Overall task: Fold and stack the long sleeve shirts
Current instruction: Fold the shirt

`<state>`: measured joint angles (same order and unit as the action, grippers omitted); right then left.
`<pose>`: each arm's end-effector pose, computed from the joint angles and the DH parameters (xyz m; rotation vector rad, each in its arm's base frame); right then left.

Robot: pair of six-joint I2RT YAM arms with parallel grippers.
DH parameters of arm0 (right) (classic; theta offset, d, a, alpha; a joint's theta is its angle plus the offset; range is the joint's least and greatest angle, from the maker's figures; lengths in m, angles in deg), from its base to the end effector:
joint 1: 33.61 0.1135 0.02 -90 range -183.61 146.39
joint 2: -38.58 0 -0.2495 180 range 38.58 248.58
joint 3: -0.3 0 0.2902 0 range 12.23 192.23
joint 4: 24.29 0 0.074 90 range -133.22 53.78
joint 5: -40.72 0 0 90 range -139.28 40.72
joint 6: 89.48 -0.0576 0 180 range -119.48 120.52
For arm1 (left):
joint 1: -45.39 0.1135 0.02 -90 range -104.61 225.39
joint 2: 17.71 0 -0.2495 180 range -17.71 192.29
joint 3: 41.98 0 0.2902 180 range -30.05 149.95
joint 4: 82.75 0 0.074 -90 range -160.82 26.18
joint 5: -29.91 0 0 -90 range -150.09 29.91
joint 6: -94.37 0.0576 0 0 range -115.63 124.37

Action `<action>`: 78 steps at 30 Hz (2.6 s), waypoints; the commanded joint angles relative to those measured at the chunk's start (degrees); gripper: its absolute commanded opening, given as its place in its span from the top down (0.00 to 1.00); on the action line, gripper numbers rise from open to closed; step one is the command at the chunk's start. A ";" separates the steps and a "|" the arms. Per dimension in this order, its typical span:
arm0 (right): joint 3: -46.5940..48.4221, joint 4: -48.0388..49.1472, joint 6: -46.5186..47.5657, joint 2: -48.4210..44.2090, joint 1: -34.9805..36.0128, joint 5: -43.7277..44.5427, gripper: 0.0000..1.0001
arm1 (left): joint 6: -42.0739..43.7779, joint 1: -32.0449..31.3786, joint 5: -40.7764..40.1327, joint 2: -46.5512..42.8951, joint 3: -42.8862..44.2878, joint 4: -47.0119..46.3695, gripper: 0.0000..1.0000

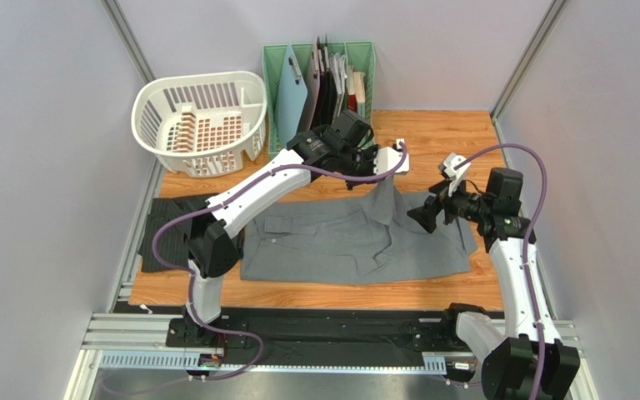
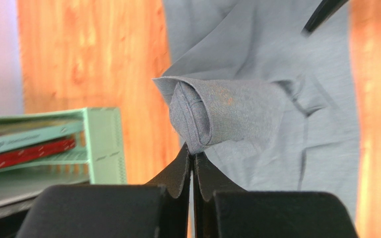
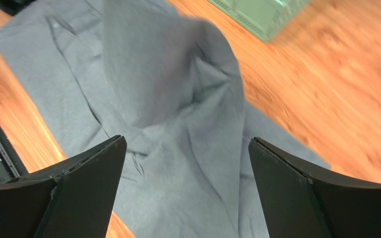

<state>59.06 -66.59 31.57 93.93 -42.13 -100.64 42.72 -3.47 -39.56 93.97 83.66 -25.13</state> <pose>0.2573 0.0069 0.2670 -0.8282 1.8416 0.5719 0.3048 -0.3796 0.3270 1.7306 1.5562 -0.5094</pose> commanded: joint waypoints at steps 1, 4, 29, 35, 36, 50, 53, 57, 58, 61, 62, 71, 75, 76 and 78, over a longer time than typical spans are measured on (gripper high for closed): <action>2.74 6.55 0.59 1.42 4.19 -5.07 0.00 | -2.93 -0.18 11.80 -2.08 0.55 0.71 0.99; 4.93 5.15 2.96 2.74 7.00 -5.78 0.00 | -0.74 -1.06 11.98 -0.85 2.21 3.34 1.00; 4.79 1.97 13.51 1.88 15.19 0.38 0.11 | 4.64 -3.87 10.05 -0.40 2.23 7.13 1.00; -1.38 9.80 10.35 -6.21 15.11 0.73 0.03 | 7.16 -1.77 21.46 -6.55 -7.33 -0.94 1.00; -2.26 9.80 11.04 -6.83 15.02 0.03 0.03 | 7.44 -1.42 22.52 -7.60 -9.02 -2.70 1.00; -1.04 1.28 26.78 -5.35 16.42 -9.29 0.06 | 17.28 -1.24 31.05 -10.87 -13.51 -4.21 1.00; 0.28 -0.21 29.49 -4.12 17.56 -9.38 0.12 | 19.74 -1.32 32.29 -10.52 -13.25 -2.19 1.00; 0.81 -2.50 33.29 -3.06 19.23 -8.42 0.42 | 20.01 -1.32 31.94 -9.73 -12.20 -1.22 0.99; 0.90 -2.67 33.11 -2.88 19.50 -8.33 0.69 | 19.05 -1.32 31.76 -9.46 -11.41 -1.05 0.97; 1.07 -2.50 30.49 -3.23 19.94 -7.27 1.00 | 13.11 -1.15 28.87 -9.02 -9.83 -1.57 0.79; 0.98 -2.41 29.69 -3.49 19.94 -6.14 1.00 | 10.28 -0.97 27.12 -9.28 -9.74 -2.35 0.76; -3.58 10.57 7.07 -10.00 19.76 2.12 1.00 | -19.25 8.34 14.91 -27.99 -26.94 -25.10 0.01; -3.76 18.32 -5.98 -9.74 19.85 5.03 1.00 | -24.94 8.43 14.21 -32.66 -32.85 -29.36 0.01; -3.68 19.20 -8.00 -9.48 19.76 5.12 1.00 | -20.20 7.91 16.71 -32.06 -31.89 -27.52 0.01; -3.85 21.30 -12.40 -8.95 19.76 6.09 1.00 | -18.31 6.85 18.57 -30.04 -30.66 -23.28 0.04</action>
<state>55.23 -54.94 34.19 84.56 -22.52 -97.56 24.47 5.38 -25.59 61.23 52.08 -48.95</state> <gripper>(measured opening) 0.026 0.985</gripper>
